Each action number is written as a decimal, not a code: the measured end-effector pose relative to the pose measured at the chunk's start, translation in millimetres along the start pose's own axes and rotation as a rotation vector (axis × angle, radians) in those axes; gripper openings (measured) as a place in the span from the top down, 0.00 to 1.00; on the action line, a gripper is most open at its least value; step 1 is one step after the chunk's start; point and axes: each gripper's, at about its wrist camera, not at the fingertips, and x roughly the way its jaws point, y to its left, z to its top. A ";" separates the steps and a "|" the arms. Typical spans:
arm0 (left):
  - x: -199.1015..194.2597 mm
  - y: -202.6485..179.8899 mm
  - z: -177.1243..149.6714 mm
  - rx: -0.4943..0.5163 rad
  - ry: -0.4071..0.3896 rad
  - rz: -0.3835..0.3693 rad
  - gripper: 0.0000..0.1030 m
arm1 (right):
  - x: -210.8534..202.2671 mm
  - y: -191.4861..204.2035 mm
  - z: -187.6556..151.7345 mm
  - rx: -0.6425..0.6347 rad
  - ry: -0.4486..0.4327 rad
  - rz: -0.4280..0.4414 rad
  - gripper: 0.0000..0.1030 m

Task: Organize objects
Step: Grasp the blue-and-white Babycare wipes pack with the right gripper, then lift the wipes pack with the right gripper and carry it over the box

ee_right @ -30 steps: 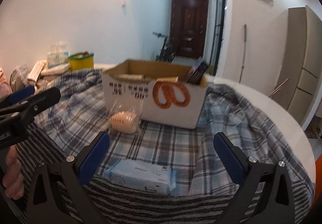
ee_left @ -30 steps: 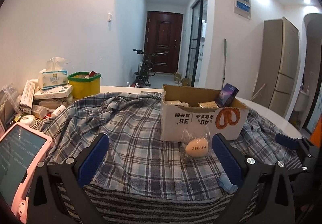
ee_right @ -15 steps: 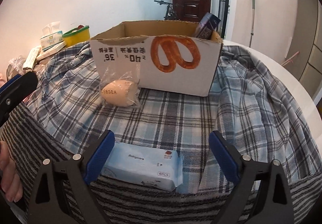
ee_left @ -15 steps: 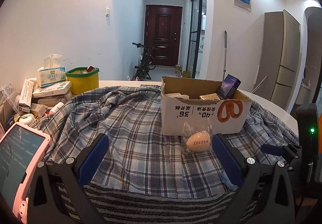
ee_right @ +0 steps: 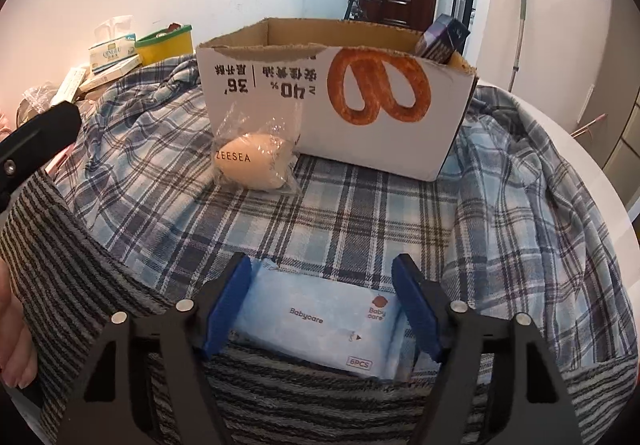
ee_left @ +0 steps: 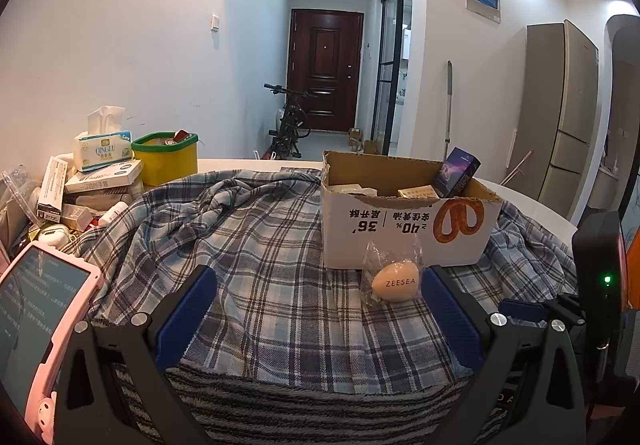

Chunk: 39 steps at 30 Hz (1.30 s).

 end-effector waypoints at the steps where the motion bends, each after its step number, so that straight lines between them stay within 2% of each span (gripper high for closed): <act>1: 0.8 0.5 -0.1 -0.005 0.002 0.000 0.00 | -0.4 0.6 -0.1 -0.003 -0.003 -0.003 0.31; 5: 2.2 3.7 -0.5 -0.020 0.010 0.002 0.00 | -0.7 1.1 -0.3 -0.011 -0.004 -0.010 0.31; 6: 1.6 3.3 -0.5 -0.020 0.009 0.003 0.00 | -1.0 0.9 -0.2 -0.009 -0.007 -0.009 0.34; 9: -0.1 2.3 -0.5 -0.016 0.002 0.004 0.00 | -9.2 -4.3 -1.3 0.016 -0.048 0.005 0.36; 11: -0.4 1.7 -0.7 -0.016 0.003 0.005 0.00 | -14.1 -8.5 -1.9 0.040 -0.074 0.004 0.37; 15: -0.4 1.9 -0.7 -0.015 0.002 0.005 0.00 | -11.4 -9.8 -0.2 0.050 -0.063 0.006 0.37; 26: -0.6 3.6 -1.0 -0.017 0.009 0.009 0.00 | -21.0 -15.7 -0.6 0.083 -0.114 0.018 0.37; 35: 0.4 3.8 -0.3 -0.023 0.014 0.028 0.00 | -34.1 -10.0 -0.5 0.054 -0.170 0.022 0.37; 39: -2.3 1.9 3.9 -0.013 0.026 0.006 0.00 | -46.6 -4.3 2.0 0.012 -0.182 0.042 0.37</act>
